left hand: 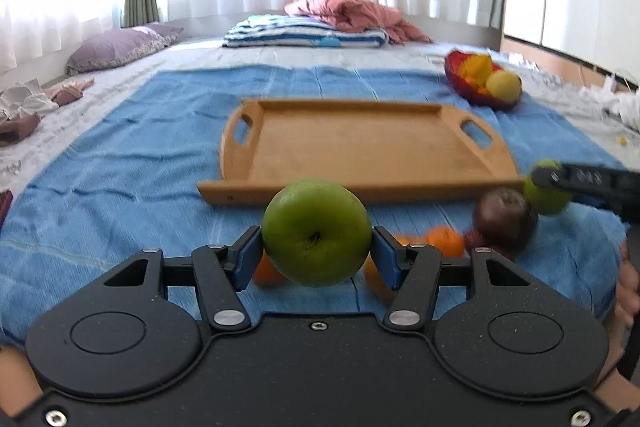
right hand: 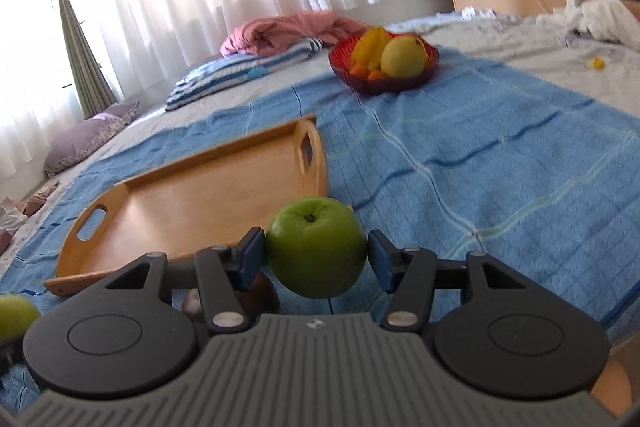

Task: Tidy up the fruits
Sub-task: 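Carry both green apples onto the wooden tray with both grippers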

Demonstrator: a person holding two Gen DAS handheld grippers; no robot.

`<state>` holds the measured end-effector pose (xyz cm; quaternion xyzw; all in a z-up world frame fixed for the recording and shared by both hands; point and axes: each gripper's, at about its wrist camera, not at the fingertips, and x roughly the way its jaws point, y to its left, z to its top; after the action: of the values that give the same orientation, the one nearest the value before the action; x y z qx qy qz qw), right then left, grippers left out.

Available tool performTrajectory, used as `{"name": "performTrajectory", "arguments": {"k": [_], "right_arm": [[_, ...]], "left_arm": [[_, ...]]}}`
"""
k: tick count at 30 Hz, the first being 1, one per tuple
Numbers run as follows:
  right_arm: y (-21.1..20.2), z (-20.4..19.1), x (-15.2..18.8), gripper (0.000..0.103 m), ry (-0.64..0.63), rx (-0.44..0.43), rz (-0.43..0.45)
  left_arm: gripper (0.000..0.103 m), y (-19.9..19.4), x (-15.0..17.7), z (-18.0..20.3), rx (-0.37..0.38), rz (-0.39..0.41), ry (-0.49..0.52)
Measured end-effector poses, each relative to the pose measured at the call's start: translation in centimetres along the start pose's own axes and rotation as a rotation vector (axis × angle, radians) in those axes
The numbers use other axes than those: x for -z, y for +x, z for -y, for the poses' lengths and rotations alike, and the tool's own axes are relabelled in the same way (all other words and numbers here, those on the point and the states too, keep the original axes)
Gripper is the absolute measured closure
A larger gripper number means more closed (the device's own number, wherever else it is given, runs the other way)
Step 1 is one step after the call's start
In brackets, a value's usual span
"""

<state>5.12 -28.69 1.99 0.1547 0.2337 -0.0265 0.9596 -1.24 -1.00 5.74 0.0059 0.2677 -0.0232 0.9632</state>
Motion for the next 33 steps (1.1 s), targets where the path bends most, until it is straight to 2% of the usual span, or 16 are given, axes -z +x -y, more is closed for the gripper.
{"name": "performTrajectory", "arguments": {"k": [5,10,14,24,33], "right_arm": [[0.0,-0.6,-1.8,0.044,-0.013,-0.049,0.008],[1.6,-1.8,-4.1,0.044,-0.05,-0.116,-0.054],[3.4,-2.9,-5.6,0.044,-0.087,-0.157,-0.116],[8.3,-4.7,-6.4,0.044,-0.131,-0.129,-0.24],[9.4,-5.1,-5.6,0.044,-0.177,-0.099,-0.281]], "left_arm": [[0.047,1.3,-2.9,-1.8,0.029,-0.002,-0.021],[0.047,3.4,-6.1,-2.9,0.071,-0.024,-0.014],[0.047,6.0,-8.3,-3.9,0.1,-0.074,-0.041],[0.047,13.0,-10.1,-4.5,0.079,-0.211,-0.067],[0.047,16.2,-10.1,-4.8,0.063,-0.266,-0.076]]}}
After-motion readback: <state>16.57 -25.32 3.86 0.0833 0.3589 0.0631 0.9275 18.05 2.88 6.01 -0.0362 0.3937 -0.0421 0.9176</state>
